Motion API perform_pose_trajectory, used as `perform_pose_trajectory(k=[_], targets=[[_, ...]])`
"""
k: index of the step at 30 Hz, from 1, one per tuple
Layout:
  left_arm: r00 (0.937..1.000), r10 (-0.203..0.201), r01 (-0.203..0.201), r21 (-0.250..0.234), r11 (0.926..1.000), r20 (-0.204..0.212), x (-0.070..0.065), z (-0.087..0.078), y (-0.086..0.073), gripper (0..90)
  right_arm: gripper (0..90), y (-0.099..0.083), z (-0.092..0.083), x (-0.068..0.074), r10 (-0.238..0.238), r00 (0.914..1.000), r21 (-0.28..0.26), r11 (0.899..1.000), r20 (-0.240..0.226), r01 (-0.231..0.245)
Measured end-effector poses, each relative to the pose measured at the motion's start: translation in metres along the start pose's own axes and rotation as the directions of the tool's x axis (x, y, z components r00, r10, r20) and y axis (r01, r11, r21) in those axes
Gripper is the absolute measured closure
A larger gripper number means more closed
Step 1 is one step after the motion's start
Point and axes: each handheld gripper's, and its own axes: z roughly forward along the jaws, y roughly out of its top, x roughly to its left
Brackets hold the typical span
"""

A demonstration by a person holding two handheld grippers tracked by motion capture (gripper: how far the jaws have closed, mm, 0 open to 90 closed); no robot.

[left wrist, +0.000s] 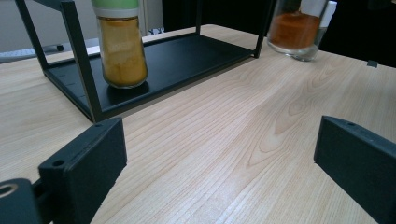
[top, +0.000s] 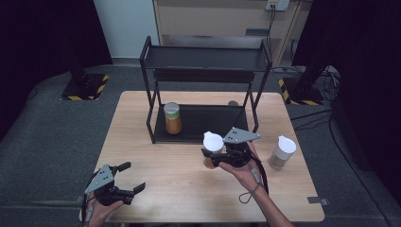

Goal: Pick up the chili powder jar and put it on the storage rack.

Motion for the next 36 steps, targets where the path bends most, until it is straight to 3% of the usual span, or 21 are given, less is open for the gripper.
perform_pose_trajectory(k=[21, 36], targets=[[1.0, 0.002, -0.002, 0.003, 1.0, 0.002, 0.0, 0.001, 0.0, 1.3, 31.1, 0.03, 0.048, -0.025, 0.008, 0.9981, -0.023, 1.0, 0.062, -0.007], [1.0, 0.006, -0.006, 0.007, 1.0, 0.005, 0.0, 0.001, 0.001, 1.4, 31.1, 0.029, 0.089, -0.043, 0.03, 0.9931, -0.018, 0.999, 0.113, -0.028]])
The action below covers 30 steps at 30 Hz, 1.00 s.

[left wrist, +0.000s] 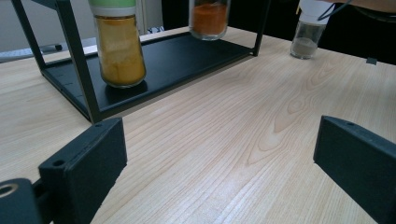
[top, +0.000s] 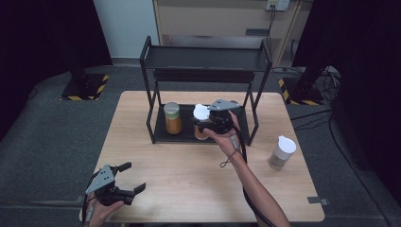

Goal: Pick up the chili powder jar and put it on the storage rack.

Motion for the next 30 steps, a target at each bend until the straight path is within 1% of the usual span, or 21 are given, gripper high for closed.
perform_pose_trajectory(k=[5, 7, 9, 10, 15, 16, 22, 30], targets=[[1.0, -0.003, 0.003, -0.002, 1.0, -0.001, 0.0, 0.0, 0.0, 1.4, 31.1, -0.001, 0.017, -0.005, 0.012, 0.9998, 0.016, 1.0, 0.016, -0.012], [1.0, -0.004, 0.004, -0.001, 1.0, -0.001, 0.0, 0.0, 0.0, 1.4, 31.1, -0.004, 0.022, -0.007, 0.018, 0.9995, 0.014, 1.0, 0.025, -0.018], [1.0, -0.003, 0.003, -0.002, 1.0, 0.0, 0.0, 0.0, 0.0, 1.4, 31.1, -0.005, 0.025, -0.007, 0.021, 0.9993, 0.014, 1.0, 0.03, -0.021], [1.0, -0.002, 0.002, -0.001, 1.0, 0.0, 0.0, 0.0, 0.0, 1.4, 31.1, -0.007, 0.03, -0.009, 0.027, 0.9989, 0.018, 0.999, 0.038, -0.027], [1.0, -0.001, 0.001, -0.001, 1.0, -0.001, 0.0, 0.0, 0.0, 1.4, 31.1, -0.013, 0.038, -0.014, 0.045, 0.9976, 0.013, 0.999, 0.052, -0.046], [1.0, -0.002, 0.002, -0.001, 1.0, -0.001, 0.0, 0.0, 0.0, 1.4, 31.1, -0.015, 0.041, -0.016, 0.047, 0.9971, 0.016, 0.999, 0.059, -0.048], [1.0, -0.003, 0.003, -0.003, 1.0, -0.002, 0.0, 0.0, 0.0, 1.4, 31.2, -0.017, 0.051, -0.017, 0.053, 0.9966, 0.027, 0.998, 0.063, -0.055], [1.0, -0.006, 0.006, -0.003, 1.0, 0.001, 0.001, 0.0, -0.001, 1.5, 31.1, -0.018, 0.061, -0.018, 0.043, 0.9974, 0.028, 0.999, 0.058, -0.045]])
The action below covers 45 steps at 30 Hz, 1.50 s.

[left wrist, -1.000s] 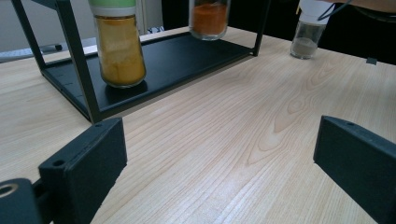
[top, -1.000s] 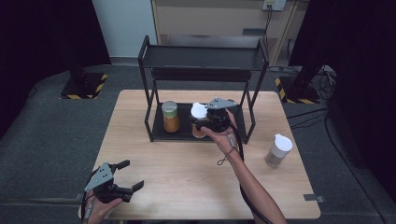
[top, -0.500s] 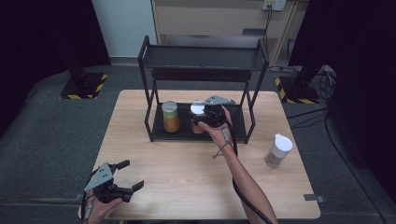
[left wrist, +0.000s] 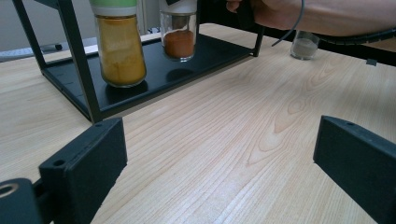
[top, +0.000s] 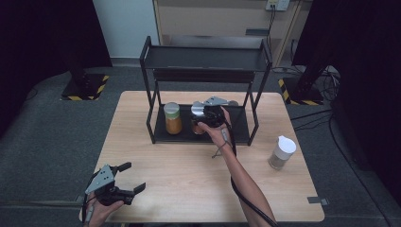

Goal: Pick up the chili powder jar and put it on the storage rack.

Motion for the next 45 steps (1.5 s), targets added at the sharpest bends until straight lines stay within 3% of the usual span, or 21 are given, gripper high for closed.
perform_pose_trajectory(k=[19, 32, 35, 37, 45], targets=[[1.0, 0.0, 0.0, 0.001, 1.0, 0.004, 0.001, 0.001, 0.0, 1.6, 31.2, -0.011, 0.008, -0.006, 0.024, 0.9997, 0.01, 1.0, 0.006, -0.024], [1.0, 0.004, -0.004, 0.003, 1.0, 0.005, 0.0, 0.001, 0.0, 1.6, 29.5, -0.013, 0.005, -0.006, 0.005, 1.0, -0.007, 1.0, -0.003, -0.005], [1.0, 0.004, -0.004, 0.002, 1.0, 0.004, 0.0, 0.001, 0.0, 1.6, 25.5, -0.013, 0.005, -0.006, 0.006, 1.0, -0.005, 1.0, -0.005, -0.006], [1.0, 0.003, -0.003, 0.003, 1.0, 0.003, 0.0, 0.001, 0.0, 1.6, 18.0, -0.011, 0.002, -0.007, 0.021, 0.9997, -0.007, 1.0, -0.012, -0.022], [1.0, 0.005, -0.005, 0.004, 1.0, 0.004, 0.0, 0.001, 0.001, 1.6, 7.6, -0.002, -0.009, -0.012, 0.032, 0.9995, -0.017, 0.999, -0.004, -0.032]])
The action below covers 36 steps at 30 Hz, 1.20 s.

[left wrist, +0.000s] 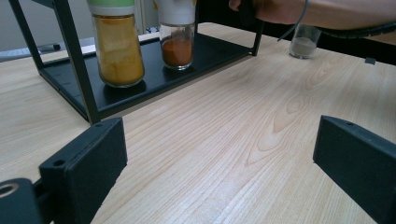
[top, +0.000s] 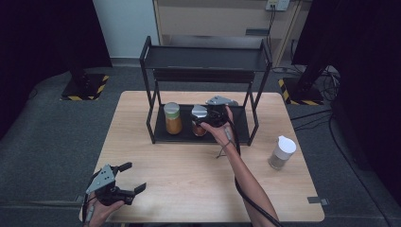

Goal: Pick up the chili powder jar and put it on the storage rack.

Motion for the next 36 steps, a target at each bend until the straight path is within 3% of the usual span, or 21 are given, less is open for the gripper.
perform_pose_trajectory(k=[9, 22, 29, 36], targets=[[1.0, 0.003, -0.003, 0.003, 1.0, 0.003, 0.0, 0.0, 0.001, 1.6, 5.4, 0.018, -0.027, -0.004, -0.018, 0.9998, -0.015, 1.0, -0.005, 0.018], [1.0, -0.002, 0.002, 0.003, 1.0, 0.003, 0.0, 0.001, 0.0, 1.2, 5.4, 0.045, -0.085, 0.002, -0.105, 0.9938, -0.055, 0.993, -0.039, 0.102], [1.0, -0.003, 0.003, 0.004, 1.0, 0.005, 0.0, 0.001, 0.001, 1.2, 5.4, 0.048, -0.112, 0.009, -0.141, 0.9878, -0.077, 0.988, -0.066, 0.136], [1.0, -0.001, 0.001, 0.007, 1.0, 0.008, 0.0, 0.002, 0.001, 1.1, 5.5, 0.048, -0.136, 0.022, -0.189, 0.9758, -0.096, 0.979, -0.11, 0.179]])
